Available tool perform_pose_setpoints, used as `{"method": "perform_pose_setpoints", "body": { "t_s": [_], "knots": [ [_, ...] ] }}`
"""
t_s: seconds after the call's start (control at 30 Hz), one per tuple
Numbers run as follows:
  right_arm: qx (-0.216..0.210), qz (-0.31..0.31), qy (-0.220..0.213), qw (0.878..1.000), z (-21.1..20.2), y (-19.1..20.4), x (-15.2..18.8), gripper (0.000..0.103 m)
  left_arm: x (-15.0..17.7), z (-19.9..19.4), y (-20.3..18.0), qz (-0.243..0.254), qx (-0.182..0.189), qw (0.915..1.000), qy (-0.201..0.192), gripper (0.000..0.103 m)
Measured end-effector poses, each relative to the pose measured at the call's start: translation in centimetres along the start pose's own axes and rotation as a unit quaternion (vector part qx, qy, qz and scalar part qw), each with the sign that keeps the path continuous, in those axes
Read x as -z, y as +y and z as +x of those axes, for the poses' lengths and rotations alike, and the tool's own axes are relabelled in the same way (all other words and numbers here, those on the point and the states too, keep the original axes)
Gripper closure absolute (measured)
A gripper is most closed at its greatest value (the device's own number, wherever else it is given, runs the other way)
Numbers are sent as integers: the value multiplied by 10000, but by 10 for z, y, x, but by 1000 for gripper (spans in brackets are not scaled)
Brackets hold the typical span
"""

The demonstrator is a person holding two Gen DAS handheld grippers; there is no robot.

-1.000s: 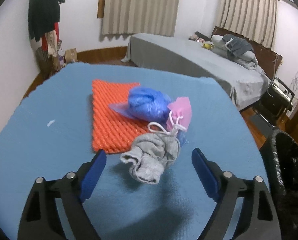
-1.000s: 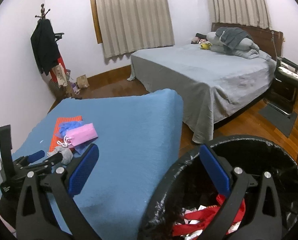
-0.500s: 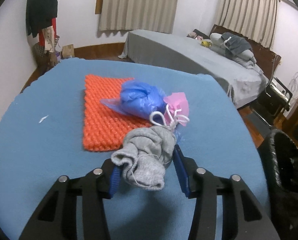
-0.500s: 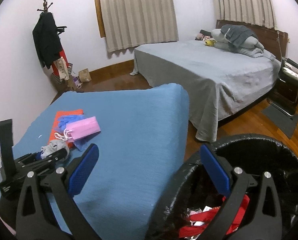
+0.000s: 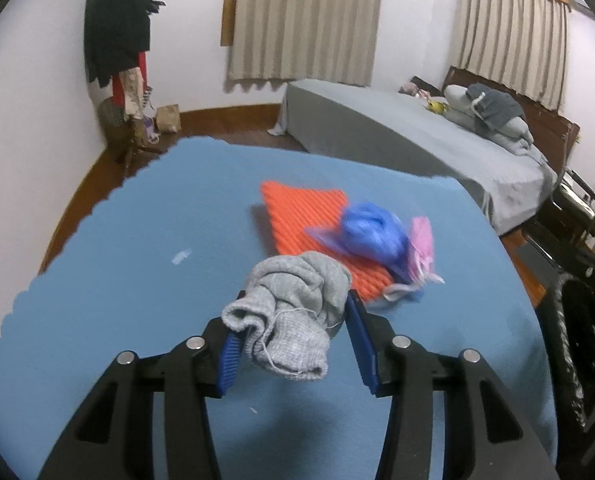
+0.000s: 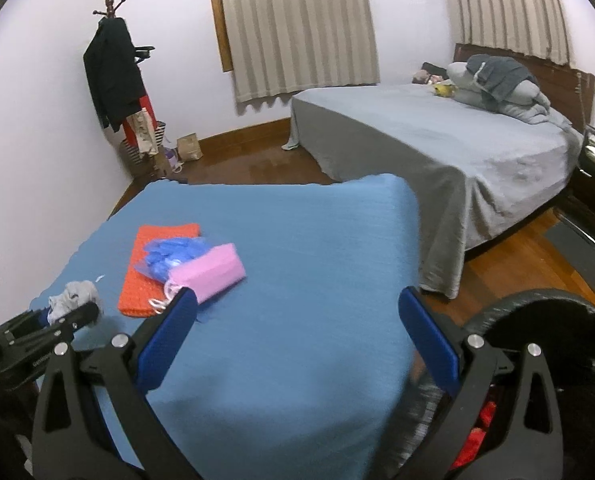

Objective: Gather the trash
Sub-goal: 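Grasp the grey sock with the left tool while the right tool grasps the pink paper bag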

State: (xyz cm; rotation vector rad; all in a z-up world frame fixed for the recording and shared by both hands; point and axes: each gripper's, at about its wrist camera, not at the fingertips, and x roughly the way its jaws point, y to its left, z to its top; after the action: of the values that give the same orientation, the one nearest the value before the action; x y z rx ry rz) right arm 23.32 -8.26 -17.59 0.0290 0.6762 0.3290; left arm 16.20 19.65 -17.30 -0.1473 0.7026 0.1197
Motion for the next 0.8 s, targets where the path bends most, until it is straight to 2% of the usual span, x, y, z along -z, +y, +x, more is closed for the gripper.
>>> {"method": "perform_pose_setpoints", "body": {
  "t_s": [0.2, 0.5, 0.57, 0.63, 0.7, 0.77, 0.8],
  "knots": [
    [-185, -115, 159, 9996, 33, 35, -3, 5, -13, 4, 20, -72, -74, 9999, -133, 55],
    [-277, -322, 586, 9974, 81, 72, 3, 6, -13, 14, 48, -185, -189, 9996, -138, 55],
    [-262, -327, 630, 9971, 87, 75, 4, 11, -11, 17, 53, -225, -199, 9995, -125, 55],
    [-286, -344, 748, 9962, 95, 77, 5, 26, -10, 19, 54, -236, -205, 9994, -118, 55],
    [-308, -324, 833, 9955, 100, 77, 6, 32, -9, 20, 55, -241, -203, 9994, -112, 55],
    [-361, -277, 920, 9947, 103, 76, 7, 46, -9, 20, 54, -241, -205, 9994, -111, 55],
    [-425, -254, 976, 9940, 104, 75, 7, 57, -8, 20, 54, -246, -201, 9994, -110, 55]
  ]
}}
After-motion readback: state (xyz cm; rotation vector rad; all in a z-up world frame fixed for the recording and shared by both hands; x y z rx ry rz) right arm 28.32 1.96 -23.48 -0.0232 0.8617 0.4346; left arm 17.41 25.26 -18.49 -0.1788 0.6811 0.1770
